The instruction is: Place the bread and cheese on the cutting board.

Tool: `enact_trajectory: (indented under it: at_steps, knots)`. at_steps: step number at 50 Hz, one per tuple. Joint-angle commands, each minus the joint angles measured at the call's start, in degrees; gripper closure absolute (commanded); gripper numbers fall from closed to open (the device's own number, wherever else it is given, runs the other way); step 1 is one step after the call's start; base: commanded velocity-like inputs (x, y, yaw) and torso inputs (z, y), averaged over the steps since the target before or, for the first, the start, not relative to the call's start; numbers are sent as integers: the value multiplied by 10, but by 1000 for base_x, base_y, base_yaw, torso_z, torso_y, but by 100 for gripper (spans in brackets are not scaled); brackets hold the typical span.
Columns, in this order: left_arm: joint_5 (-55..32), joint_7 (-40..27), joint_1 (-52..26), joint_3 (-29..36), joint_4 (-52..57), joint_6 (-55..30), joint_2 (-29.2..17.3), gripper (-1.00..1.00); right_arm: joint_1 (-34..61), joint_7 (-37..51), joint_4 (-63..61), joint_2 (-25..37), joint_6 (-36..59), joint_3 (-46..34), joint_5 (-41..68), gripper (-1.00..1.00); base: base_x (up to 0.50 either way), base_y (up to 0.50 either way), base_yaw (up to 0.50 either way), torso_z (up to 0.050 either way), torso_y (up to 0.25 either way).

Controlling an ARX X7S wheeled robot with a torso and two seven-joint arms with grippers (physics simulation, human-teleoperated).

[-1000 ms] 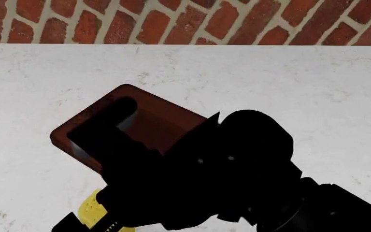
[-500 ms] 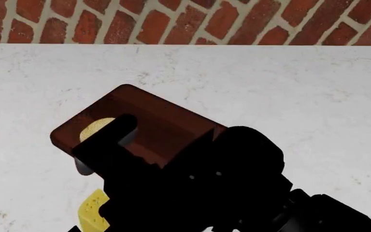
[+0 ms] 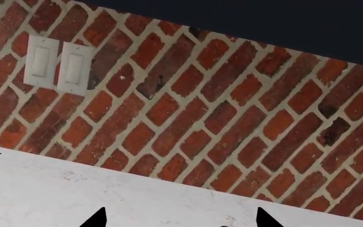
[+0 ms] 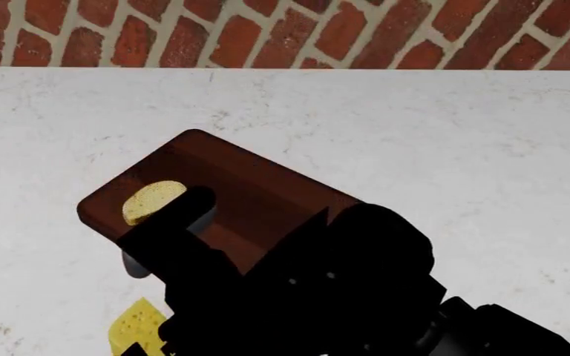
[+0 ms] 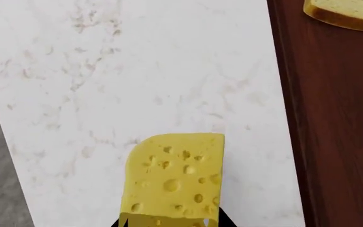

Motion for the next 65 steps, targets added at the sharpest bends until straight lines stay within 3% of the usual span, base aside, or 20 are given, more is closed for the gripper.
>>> enact_trajectory:
  at_steps: [1, 27, 65]
  knots:
    - [-1, -3, 0, 2, 1, 0, -1, -100, 1, 6, -22, 5, -4, -22, -29, 100, 0, 0, 0, 0, 0]
    - [-3, -2, 5, -1, 1, 7, -4, -100, 55, 87, -104, 36, -6, 37, 12, 100, 0, 0, 0, 0, 0]
    - [-13, -8, 6, -4, 4, 9, -9, -100, 128, 23, 122, 28, -103, 25, -119, 100, 0, 0, 0, 0, 0]
